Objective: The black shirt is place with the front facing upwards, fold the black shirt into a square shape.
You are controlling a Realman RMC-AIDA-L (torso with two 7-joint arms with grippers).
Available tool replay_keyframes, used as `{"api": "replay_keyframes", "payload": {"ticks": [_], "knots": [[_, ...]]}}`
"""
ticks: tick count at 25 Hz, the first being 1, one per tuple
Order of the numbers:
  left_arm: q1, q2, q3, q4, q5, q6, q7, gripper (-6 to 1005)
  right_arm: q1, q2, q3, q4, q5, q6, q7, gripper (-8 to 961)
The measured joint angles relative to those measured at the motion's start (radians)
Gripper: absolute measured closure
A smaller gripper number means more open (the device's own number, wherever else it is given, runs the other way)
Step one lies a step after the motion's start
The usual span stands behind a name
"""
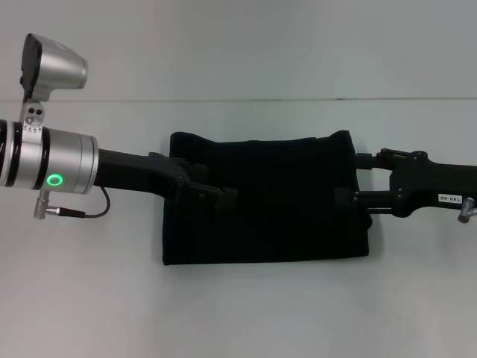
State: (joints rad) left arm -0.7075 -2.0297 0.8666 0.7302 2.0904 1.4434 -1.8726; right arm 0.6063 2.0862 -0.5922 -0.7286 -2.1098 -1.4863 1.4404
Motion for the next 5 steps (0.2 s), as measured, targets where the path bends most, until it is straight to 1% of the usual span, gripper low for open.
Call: {"api": "replay_keyframes", "payload": {"ticks": [5], "knots": [[0.000, 0.000, 0.000, 0.000, 0.000, 0.000, 0.000, 47, 0.002, 0.000, 0.000, 0.000, -0.001, 0.000, 0.000, 38]]}}
